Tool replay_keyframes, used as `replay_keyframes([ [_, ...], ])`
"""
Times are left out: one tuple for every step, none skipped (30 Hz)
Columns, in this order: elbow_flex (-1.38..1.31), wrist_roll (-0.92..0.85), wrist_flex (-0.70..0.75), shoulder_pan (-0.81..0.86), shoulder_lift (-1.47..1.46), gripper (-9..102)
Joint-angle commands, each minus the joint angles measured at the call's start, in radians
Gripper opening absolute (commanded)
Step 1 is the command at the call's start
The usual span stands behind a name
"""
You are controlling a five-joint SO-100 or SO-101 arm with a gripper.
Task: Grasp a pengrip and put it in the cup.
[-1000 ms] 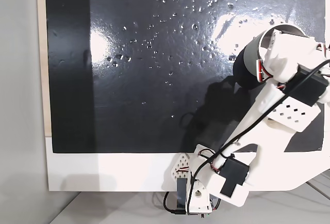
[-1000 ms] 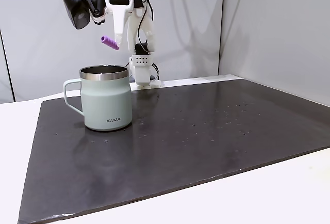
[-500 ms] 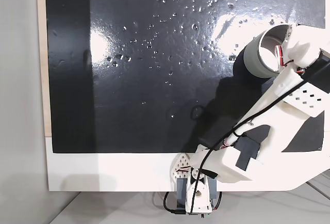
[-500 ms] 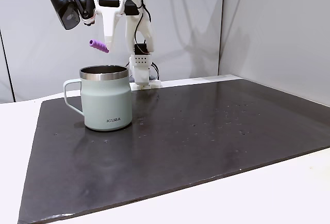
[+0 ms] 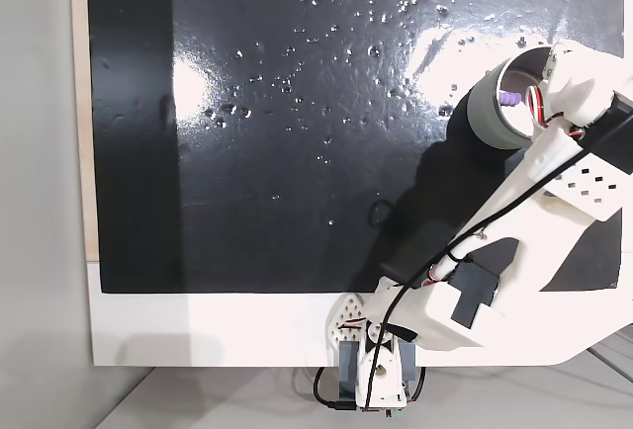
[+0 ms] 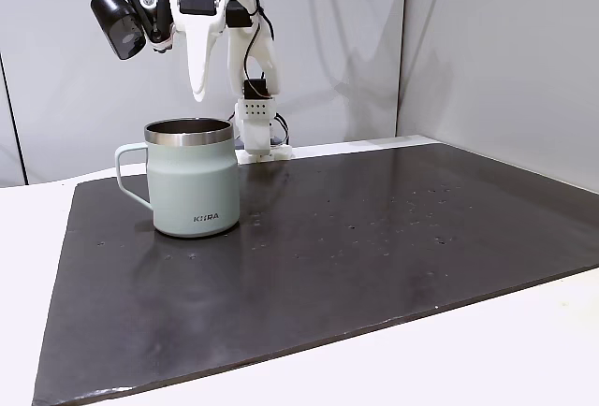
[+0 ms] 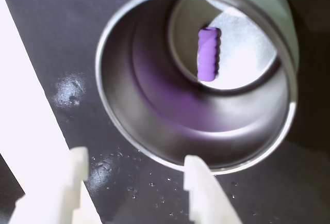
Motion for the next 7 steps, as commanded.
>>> replay_keyframes([
  [-0.003, -0.009, 0.017, -0.003, 0.064, 24],
  [-0.002, -0.008, 0.017, -0.005, 0.066, 24],
  [0.005, -0.006, 0.017, -0.008, 0.069, 24],
  [0.011, -0.005, 0.017, -0.009, 0.075, 24],
  [0.02, -0.003, 0.017, -0.014, 0.081, 24],
  [0.032, -0.002, 0.017, -0.017, 0.089, 24],
  [0.044, 0.0, 0.017, -0.021, 0.1, 24],
])
